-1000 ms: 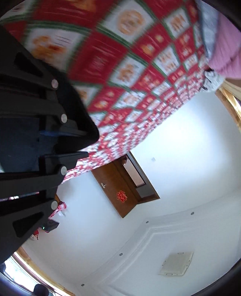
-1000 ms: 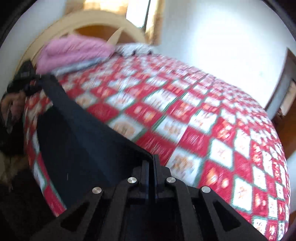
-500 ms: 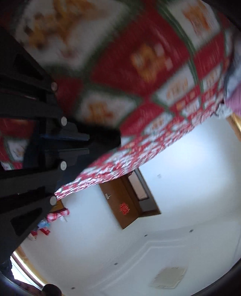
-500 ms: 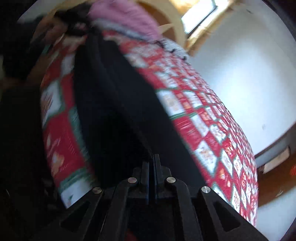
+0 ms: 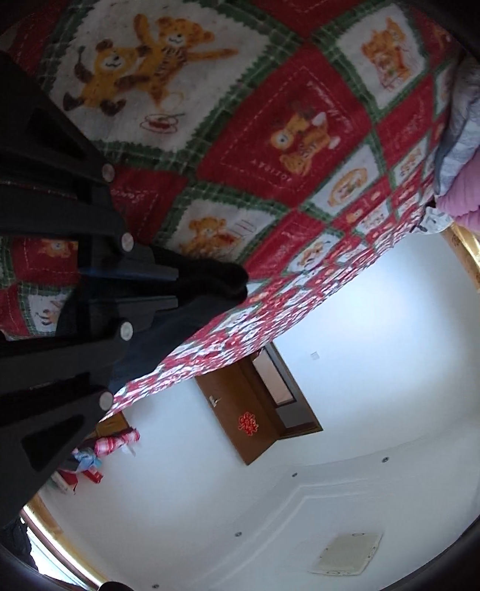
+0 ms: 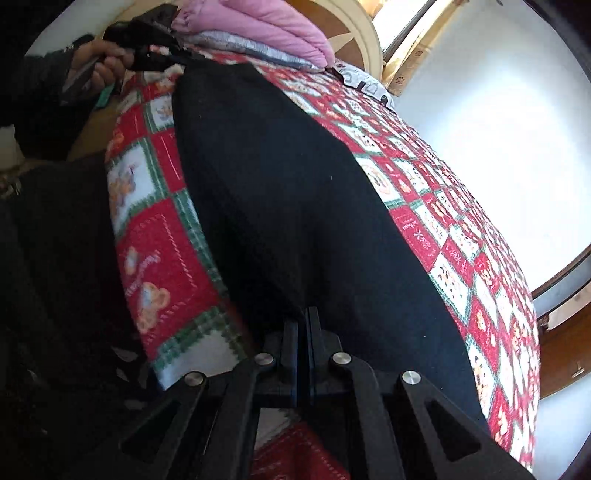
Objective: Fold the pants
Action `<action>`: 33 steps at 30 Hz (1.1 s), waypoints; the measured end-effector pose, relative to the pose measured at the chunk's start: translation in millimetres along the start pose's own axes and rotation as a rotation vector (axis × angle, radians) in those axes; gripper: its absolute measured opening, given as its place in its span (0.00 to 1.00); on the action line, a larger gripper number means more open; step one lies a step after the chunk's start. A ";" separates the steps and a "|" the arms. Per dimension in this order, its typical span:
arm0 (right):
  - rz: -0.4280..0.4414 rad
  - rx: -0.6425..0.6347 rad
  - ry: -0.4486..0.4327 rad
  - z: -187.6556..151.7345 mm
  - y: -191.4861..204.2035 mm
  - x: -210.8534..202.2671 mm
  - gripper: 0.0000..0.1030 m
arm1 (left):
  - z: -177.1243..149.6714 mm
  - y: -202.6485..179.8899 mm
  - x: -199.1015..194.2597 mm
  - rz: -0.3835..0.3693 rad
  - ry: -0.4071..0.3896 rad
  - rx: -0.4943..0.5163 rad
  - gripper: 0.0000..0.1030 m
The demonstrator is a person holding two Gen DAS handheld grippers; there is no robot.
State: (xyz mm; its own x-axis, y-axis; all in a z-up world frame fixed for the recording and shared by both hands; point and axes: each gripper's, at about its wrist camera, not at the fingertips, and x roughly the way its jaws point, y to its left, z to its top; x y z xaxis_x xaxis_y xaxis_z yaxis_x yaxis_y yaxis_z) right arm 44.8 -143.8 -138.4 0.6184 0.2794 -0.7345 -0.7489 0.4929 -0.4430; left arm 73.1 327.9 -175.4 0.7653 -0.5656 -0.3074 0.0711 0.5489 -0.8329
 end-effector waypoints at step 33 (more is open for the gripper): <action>-0.388 1.174 0.058 -265.7 -310.6 -152.4 0.48 | -188.9 -238.9 260.1 -0.086 0.524 0.604 0.71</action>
State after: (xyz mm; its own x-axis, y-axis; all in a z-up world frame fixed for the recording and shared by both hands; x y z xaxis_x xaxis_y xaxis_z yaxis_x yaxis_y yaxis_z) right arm 119.8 -558.4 -25.5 0.7176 -0.0720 -0.6928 0.1672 0.9834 0.0710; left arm 134.2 -66.6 -143.3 0.3522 -0.7537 -0.5548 0.5647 0.6439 -0.5162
